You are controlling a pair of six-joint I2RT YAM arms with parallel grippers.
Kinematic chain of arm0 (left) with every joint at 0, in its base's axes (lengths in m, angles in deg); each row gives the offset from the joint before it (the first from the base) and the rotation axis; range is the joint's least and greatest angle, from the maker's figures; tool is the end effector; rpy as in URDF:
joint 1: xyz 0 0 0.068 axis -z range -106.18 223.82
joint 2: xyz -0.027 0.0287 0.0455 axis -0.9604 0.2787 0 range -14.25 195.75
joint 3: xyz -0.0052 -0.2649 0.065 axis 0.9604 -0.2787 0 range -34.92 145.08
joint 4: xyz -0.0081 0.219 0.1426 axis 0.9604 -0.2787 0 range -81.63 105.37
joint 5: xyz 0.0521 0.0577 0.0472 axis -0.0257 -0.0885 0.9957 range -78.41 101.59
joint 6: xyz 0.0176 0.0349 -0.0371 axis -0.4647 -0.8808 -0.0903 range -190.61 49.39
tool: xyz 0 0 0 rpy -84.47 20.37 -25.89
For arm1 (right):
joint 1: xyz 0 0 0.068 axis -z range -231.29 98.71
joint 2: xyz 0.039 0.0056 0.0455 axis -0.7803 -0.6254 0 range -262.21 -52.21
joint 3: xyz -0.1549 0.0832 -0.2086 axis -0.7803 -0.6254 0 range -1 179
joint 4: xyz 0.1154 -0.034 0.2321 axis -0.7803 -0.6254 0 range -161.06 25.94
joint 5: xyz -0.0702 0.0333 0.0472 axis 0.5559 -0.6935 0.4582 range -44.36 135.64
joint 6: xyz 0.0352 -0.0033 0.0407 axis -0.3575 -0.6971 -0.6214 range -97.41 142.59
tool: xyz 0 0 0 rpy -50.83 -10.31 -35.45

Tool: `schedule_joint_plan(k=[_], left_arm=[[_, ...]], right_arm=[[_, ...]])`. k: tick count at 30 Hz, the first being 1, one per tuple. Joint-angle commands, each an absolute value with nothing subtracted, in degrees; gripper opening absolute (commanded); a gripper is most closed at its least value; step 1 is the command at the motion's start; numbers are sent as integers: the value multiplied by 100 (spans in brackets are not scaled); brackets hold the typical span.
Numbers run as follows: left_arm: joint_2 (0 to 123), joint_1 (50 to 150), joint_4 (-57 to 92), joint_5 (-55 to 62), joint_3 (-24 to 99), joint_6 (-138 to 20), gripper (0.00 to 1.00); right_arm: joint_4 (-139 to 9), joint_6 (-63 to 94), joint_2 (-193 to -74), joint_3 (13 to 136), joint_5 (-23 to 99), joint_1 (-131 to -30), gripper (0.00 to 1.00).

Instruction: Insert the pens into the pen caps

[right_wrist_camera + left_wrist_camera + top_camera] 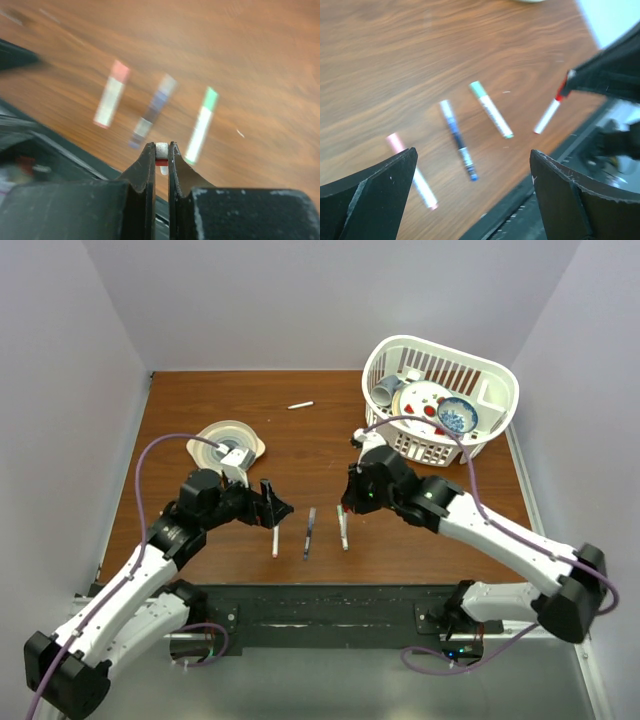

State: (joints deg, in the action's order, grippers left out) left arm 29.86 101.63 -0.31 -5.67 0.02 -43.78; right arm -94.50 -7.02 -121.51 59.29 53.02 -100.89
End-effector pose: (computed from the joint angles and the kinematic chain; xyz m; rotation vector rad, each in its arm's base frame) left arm 0.1542 -0.0933 0.2721 0.2209 2.0916 -0.8960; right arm 0.1737 0.1968 0.3119 -0.3332 2.2974 0.5832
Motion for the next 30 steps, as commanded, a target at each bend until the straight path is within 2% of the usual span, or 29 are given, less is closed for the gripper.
schedule_joint_plan(k=[1, 10, 13, 14, 20, 21, 26, 30], left_arm=[[3154, 10133, -457, 358, 314, -4636, 100], [3347, 10133, -940, 1694, 410, -4328, 100], [3330, 10133, -994, 1861, 428, -4258, 100], [3321, 10133, -1020, 1992, 420, -4231, 100], [3189, 10133, -1407, 3106, 507, -3784, 99], [3084, 10133, -1433, 3266, 481, -3618, 98], [2908, 10133, -1784, 4048, 542, -3265, 99], [2680, 10133, -1873, 3963, 604, -3237, 99]], right_arm=[[-10616, -115, -13075, 6157, 5108, -9867, 0], [-9940, 9, -14510, 6369, 4582, -8646, 1], [-9755, -96, -14844, 6377, 4450, -8592, 10], [-9746, -158, -14923, 6395, 4459, -8574, 17], [-9746, -404, -15275, 6500, 4555, -8530, 29], [-9781, -422, -15284, 6605, 4642, -8530, 34], [-9904, -431, -15100, 6939, 4696, -8521, 44], [-9642, 131, -15240, 7649, 4267, -8539, 51]])
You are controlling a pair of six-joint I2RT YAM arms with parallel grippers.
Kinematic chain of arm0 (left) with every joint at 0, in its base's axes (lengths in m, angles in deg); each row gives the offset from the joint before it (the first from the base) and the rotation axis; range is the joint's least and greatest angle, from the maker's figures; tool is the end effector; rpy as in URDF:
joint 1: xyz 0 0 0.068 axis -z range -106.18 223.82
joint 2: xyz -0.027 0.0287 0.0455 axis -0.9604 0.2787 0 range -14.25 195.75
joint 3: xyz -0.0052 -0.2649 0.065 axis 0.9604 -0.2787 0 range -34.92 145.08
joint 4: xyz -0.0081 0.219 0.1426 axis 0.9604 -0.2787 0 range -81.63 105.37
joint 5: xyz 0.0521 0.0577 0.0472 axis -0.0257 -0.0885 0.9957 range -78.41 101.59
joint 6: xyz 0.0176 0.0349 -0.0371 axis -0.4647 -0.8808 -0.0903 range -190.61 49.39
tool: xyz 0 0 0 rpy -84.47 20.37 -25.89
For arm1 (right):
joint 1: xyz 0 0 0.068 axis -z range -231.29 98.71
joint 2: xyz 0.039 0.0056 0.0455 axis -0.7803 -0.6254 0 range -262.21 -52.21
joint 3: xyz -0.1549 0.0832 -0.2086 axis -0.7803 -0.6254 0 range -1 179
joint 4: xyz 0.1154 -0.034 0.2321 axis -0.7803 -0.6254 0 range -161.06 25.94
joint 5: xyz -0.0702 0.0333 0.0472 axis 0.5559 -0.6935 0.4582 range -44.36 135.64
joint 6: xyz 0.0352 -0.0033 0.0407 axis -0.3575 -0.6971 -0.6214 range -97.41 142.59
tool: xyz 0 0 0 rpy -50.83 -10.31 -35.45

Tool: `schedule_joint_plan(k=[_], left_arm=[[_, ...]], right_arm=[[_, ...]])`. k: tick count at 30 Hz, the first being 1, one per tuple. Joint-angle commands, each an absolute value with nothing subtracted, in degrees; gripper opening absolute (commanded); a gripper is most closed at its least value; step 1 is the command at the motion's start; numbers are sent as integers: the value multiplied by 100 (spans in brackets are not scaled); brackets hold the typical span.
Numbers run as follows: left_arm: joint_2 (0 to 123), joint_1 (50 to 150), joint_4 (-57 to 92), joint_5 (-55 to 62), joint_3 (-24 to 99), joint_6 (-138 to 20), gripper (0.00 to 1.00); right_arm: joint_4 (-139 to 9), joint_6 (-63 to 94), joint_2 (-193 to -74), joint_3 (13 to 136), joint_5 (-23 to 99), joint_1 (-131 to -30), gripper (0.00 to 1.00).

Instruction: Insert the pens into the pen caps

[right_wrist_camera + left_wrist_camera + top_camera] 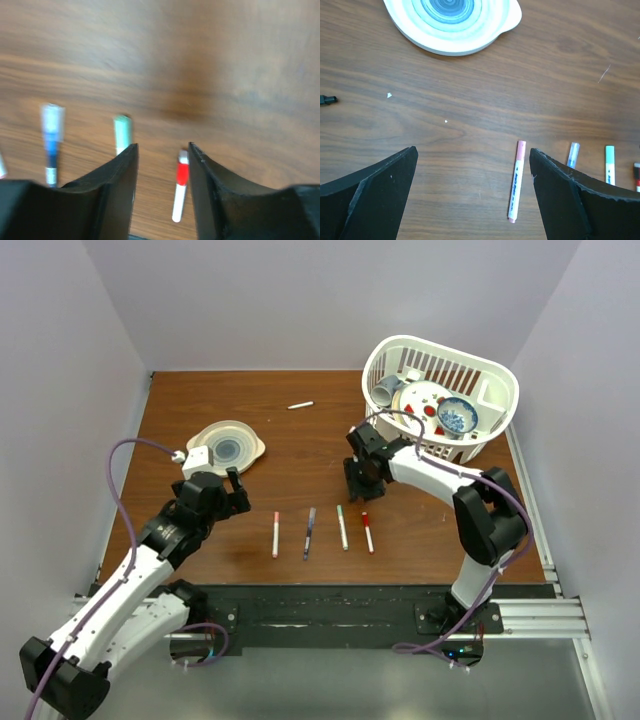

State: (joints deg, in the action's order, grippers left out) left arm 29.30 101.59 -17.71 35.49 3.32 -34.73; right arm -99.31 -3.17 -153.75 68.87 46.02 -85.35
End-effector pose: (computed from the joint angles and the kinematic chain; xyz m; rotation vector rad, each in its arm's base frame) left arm 0.1498 -0.0627 0.2663 -0.3745 2.1469 -0.1628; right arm 0.2949 0.1990 0.1938 -0.1991 2.7690 0.2747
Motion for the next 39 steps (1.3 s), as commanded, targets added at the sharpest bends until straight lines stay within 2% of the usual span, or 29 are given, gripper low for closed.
schedule_joint_plan(k=[1, 5, 14, 19, 23, 28, 31, 34, 36, 37, 39], left_arm=[[2592, 10133, -1734, 3910, 578, -3316, 99], [2074, 10133, -1495, 3804, 411, -3519, 99], [1660, 10142, -1381, 3585, 305, -3633, 98], [1493, 10142, -1346, 3611, 253, -3616, 98], [1396, 10142, -1302, 3611, 217, -3633, 98], [1396, 10142, -1127, 3453, 200, -3809, 95], [1492, 10142, -468, 3066, 173, -4397, 91], [2401, 10133, 121, 2987, 690, -4968, 90], [3115, 10124, 193, 2785, 1559, -5355, 88], [3849, 10124, 149, 2758, 2232, -5443, 80], [4495, 10107, 227, 2653, 2781, -5628, 77]], right_arm=[[-9580, 288, -15327, 7843, 4117, -8530, 55], [-9247, 851, -16178, 8959, 4220, -8539, 60], [-8649, 2537, -18280, 12192, 4467, -8521, 64], [-7691, 2918, -18957, 12433, 4739, -8513, 78], [-7119, 2936, -19493, 12853, 4645, -8434, 82], [-7180, 2637, -20197, 13680, 4274, -8240, 82], [-7084, 2461, -20058, 13594, 4108, -8196, 81], [-7450, 2383, -19426, 13435, 3712, -8205, 80], [-7575, 2294, -18601, 13007, 3424, -8205, 79], [-7575, 2042, -18285, 12735, 3317, -8196, 78], [-7357, 1829, -17164, 11594, 3106, -8205, 75]])
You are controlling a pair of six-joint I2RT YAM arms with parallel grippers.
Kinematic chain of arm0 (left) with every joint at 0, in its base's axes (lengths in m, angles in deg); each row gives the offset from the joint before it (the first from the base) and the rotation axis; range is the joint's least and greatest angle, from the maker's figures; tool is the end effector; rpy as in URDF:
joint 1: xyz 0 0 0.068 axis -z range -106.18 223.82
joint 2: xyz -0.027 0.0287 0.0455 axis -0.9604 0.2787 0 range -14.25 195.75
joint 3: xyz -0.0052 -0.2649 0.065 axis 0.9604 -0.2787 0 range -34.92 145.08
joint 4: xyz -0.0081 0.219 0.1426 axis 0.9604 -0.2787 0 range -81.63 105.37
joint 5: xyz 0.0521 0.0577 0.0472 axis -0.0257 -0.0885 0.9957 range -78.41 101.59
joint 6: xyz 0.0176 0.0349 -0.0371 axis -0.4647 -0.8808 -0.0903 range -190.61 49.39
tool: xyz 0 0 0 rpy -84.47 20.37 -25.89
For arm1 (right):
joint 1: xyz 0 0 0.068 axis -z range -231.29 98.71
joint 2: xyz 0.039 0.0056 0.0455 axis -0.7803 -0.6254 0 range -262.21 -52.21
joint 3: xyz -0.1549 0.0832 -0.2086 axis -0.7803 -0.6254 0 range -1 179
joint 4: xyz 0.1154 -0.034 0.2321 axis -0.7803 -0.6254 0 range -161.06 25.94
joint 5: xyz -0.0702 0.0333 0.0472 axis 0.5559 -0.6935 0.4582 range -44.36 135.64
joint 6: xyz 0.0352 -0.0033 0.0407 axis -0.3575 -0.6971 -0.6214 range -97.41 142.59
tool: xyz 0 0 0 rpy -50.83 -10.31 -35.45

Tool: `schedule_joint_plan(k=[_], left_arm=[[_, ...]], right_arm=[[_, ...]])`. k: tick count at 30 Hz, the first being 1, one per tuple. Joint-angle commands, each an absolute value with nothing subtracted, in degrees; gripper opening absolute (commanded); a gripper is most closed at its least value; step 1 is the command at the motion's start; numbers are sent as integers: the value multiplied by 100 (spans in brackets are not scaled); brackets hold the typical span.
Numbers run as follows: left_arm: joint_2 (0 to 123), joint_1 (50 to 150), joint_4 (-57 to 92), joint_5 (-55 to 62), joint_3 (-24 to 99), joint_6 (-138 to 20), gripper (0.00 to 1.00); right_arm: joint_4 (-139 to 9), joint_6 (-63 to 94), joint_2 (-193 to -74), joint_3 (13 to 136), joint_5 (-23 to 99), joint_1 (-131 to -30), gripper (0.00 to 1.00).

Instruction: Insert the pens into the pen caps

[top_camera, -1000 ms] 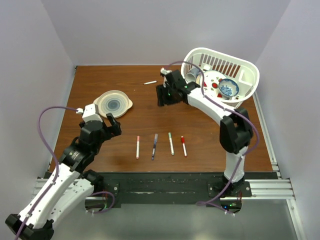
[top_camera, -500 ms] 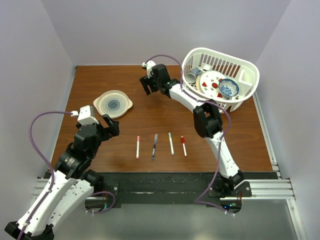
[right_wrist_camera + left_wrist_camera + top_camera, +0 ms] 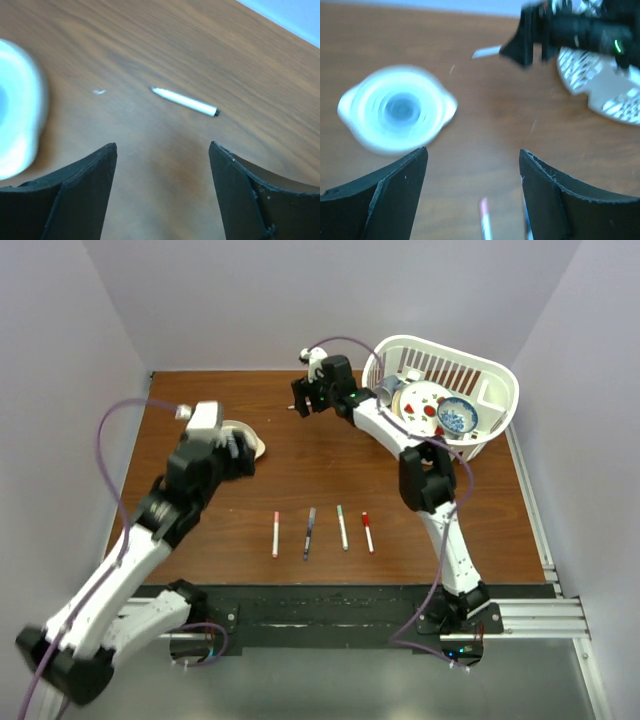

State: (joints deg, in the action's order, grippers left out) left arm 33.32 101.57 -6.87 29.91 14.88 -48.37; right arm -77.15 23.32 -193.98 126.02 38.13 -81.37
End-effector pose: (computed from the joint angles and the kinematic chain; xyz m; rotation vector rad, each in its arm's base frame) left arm 0.1695 -0.0766 0.3410 -0.1228 1.9080 -0.2842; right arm 0.4963 0.2927 0.2214 -0.6323 1.9846 0.4500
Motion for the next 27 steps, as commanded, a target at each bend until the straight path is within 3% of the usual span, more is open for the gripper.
schedule_joint_plan(k=[1, 2, 5, 13, 19, 27], left_arm=[[5012, 10098, 323, 2461, 3245, -5716, 77], [5269, 10080, 420, 2355, 3476, -5899, 78], [6254, 9887, 482, 1890, 4451, -5945, 78], [8555, 8833, 1290, -534, 5665, -5401, 76], [10409, 8577, 1564, -1169, 6910, -5890, 75], [12468, 8560, 958, -1311, 8855, -6279, 73]], right_arm=[[-7008, 1628, -16800, 11102, 3114, -8214, 75], [-6874, 1548, -16370, 10236, 3157, -8214, 76], [-6985, 1433, -15173, 9185, 3097, -8231, 77], [-7102, 1047, -12581, 7172, 2736, -8222, 79], [-6478, 449, -11954, 6466, 2438, -8231, 79], [-6670, 483, -12094, 6562, 2262, -8223, 79]])
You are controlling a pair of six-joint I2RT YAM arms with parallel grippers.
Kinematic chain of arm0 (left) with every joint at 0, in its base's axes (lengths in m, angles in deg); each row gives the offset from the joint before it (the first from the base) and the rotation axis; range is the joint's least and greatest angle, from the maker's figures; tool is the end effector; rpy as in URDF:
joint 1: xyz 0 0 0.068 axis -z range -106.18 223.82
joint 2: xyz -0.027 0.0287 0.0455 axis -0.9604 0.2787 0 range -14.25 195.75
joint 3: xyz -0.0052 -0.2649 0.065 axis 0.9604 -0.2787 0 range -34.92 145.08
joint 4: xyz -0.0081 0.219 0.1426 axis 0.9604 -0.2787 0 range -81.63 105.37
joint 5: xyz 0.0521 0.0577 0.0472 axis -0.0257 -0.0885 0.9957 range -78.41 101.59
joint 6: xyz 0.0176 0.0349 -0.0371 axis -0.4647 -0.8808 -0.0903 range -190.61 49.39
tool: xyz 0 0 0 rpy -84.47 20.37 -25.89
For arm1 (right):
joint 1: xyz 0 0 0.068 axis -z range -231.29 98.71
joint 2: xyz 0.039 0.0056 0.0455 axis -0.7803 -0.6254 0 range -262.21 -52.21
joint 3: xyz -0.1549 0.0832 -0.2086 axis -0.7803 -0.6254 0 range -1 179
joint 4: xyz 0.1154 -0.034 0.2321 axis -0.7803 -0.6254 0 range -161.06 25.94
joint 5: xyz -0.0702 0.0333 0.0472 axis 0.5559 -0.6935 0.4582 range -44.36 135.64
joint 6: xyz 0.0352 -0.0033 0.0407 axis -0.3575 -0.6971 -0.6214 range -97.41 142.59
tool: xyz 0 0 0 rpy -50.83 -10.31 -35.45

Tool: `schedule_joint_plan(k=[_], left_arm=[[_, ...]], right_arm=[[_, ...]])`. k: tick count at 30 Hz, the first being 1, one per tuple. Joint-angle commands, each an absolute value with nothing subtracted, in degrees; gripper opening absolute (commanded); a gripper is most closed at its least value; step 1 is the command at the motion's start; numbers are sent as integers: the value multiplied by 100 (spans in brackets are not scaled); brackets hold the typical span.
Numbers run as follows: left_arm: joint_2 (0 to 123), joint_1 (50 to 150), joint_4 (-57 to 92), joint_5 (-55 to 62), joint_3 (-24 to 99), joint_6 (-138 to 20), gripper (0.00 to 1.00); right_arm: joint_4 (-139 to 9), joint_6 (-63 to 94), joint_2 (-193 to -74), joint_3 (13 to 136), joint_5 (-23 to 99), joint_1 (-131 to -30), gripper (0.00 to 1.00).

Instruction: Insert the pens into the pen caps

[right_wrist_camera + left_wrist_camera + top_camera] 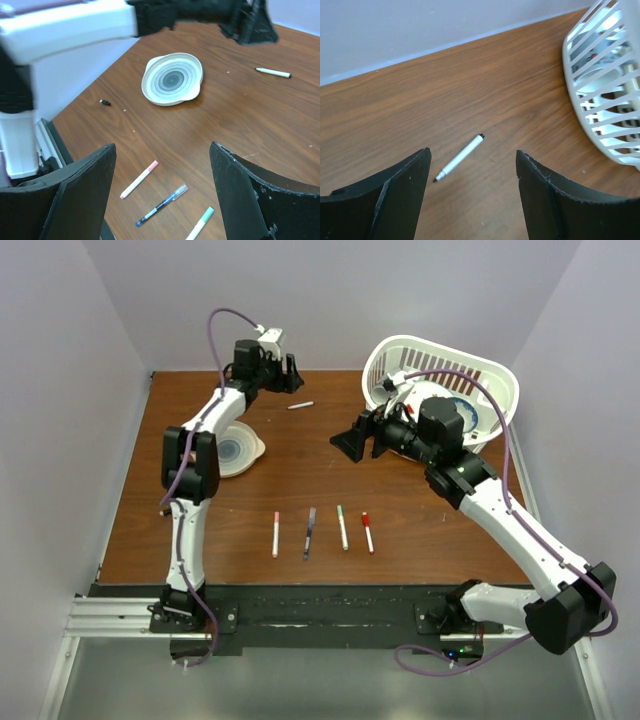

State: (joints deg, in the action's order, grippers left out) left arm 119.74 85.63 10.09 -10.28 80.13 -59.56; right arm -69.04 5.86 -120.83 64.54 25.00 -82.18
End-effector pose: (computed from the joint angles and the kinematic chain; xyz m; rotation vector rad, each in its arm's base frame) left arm 0.5378 -0.1261 0.2368 0.2634 2.0003 -0.6356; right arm 0.2321 0.1533 0.3910 -0.4958 1.7212 0.9149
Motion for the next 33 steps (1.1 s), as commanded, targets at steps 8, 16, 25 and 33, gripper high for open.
schedule_joint_plan(k=[8, 16, 25, 33], left_arm=[[13357, 8568, 1229, -1363, 9332, -6472, 74], [13569, 8586, 967, -1891, 9121, -6718, 69], [13569, 8893, 115, -1163, 9261, -7640, 61], [13332, 9175, -212, -644, 8902, -8168, 34]], right_arm=[[-6732, 501, -11962, 6588, 2226, -8231, 79], [-6767, 448, -11830, 6580, 2340, -8231, 79], [-6960, 439, -11707, 6624, 2516, -8231, 79], [-7284, 404, -11418, 6658, 2832, -8231, 79]])
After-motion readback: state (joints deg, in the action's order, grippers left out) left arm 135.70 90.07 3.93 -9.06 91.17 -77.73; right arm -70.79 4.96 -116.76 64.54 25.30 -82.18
